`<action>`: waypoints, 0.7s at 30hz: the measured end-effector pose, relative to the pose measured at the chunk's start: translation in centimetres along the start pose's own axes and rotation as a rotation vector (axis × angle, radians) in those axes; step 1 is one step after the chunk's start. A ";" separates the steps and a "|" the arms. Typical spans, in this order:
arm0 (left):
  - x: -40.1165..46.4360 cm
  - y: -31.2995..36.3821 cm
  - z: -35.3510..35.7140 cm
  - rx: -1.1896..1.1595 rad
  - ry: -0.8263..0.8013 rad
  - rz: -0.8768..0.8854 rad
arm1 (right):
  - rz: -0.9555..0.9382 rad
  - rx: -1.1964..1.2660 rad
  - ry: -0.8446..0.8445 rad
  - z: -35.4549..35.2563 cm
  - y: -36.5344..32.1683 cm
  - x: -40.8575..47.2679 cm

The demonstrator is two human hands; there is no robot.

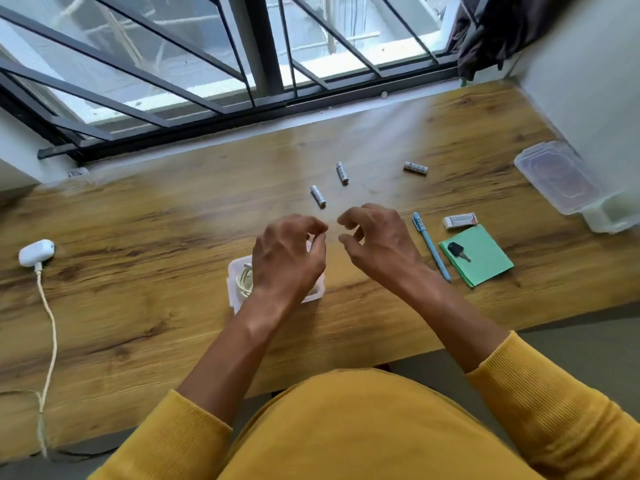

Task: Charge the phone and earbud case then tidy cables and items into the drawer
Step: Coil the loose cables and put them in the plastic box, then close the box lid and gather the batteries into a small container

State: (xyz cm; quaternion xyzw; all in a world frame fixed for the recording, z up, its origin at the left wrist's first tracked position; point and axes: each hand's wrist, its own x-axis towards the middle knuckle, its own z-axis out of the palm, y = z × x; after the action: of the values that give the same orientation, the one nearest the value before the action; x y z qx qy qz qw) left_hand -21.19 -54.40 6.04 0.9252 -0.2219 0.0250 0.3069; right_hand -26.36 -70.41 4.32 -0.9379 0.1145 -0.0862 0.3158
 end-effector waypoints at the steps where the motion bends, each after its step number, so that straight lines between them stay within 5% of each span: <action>1: 0.5 0.9 0.6 -0.019 -0.010 0.024 | 0.020 -0.010 0.029 -0.7 0.9 -0.1; 21: 9.7 19.3 19.1 -0.012 -0.402 0.461 | 0.546 -0.225 0.322 -14.2 20.5 -3.1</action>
State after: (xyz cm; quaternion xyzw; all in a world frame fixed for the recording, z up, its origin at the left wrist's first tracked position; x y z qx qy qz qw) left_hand -22.44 -83.03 3.11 0.8350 -0.4824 -0.0907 0.2487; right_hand -35.94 -93.59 2.63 -0.8758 0.4190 -0.1324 0.1996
